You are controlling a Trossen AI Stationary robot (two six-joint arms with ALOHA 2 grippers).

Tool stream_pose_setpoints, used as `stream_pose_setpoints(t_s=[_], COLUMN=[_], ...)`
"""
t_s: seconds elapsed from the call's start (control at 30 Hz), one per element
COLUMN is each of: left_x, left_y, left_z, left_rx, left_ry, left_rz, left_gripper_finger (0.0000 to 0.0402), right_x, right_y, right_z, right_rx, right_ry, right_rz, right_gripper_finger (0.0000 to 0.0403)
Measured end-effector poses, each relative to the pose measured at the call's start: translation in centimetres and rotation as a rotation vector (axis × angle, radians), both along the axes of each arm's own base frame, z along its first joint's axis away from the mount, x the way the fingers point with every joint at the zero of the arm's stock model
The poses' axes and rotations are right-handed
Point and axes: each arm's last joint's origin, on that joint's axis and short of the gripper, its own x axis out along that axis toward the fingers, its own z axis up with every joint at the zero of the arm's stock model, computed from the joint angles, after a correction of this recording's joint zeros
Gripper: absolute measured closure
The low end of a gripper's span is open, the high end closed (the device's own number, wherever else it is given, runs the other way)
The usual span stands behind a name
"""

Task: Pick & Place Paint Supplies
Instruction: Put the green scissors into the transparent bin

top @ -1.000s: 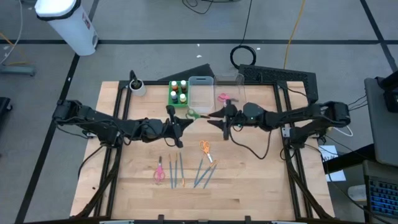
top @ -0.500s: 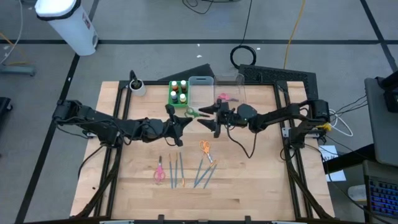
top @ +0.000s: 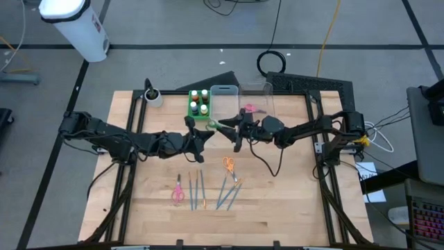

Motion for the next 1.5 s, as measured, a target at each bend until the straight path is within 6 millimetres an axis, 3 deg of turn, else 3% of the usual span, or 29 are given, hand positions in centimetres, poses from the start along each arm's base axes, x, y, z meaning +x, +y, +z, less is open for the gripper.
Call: stream_pose_setpoints(t_s=[0.33, 0.5, 0.67, 0.83, 1.03, 1.2, 1.33, 1.5], left_x=[0.0, 0.0, 0.1, 0.0, 0.0, 0.0, 0.1, 0.1], left_y=[0.0, -0.2, -0.2, -0.4, -0.4, -0.4, -0.3, 0.4], left_z=[0.0, 0.0, 0.1, 0.1, 0.1, 0.1, 0.1, 0.1], left_rx=[-0.013, -0.049, -0.203, -0.308, -0.418, -0.426, -0.423, -0.456], left_ry=[-0.006, -0.02, -0.107, -0.156, -0.205, -0.206, -0.207, -0.228], left_rz=[0.004, -0.018, 0.0, 0.018, 0.037, 0.039, 0.045, 0.075], left_gripper_finger=[0.0387, 0.0379, 0.0372, 0.0321, 0.0243, 0.0206, 0.0193, 0.0192], right_x=[0.1, 0.0, 0.0, -0.6, -3.2, -6.0, -7.9, -9.4], right_y=[0.1, 0.1, -0.1, -1.0, -2.0, -2.6, -3.2, -4.5], right_z=[-0.3, -0.3, -0.3, 0.6, 3.2, 4.6, 4.6, 3.3], right_rx=[-0.029, -0.04, -0.075, -0.101, -0.173, -0.198, -0.207, -0.108], right_ry=[0.032, 0.034, 0.042, 0.074, 0.211, 0.377, 0.534, 0.705], right_rz=[0.03, 0.048, 0.038, 0.014, -0.025, -0.152, -0.289, -0.363], right_gripper_finger=[0.0384, 0.0384, 0.0384, 0.0384, 0.0384, 0.0381, 0.0383, 0.0382])
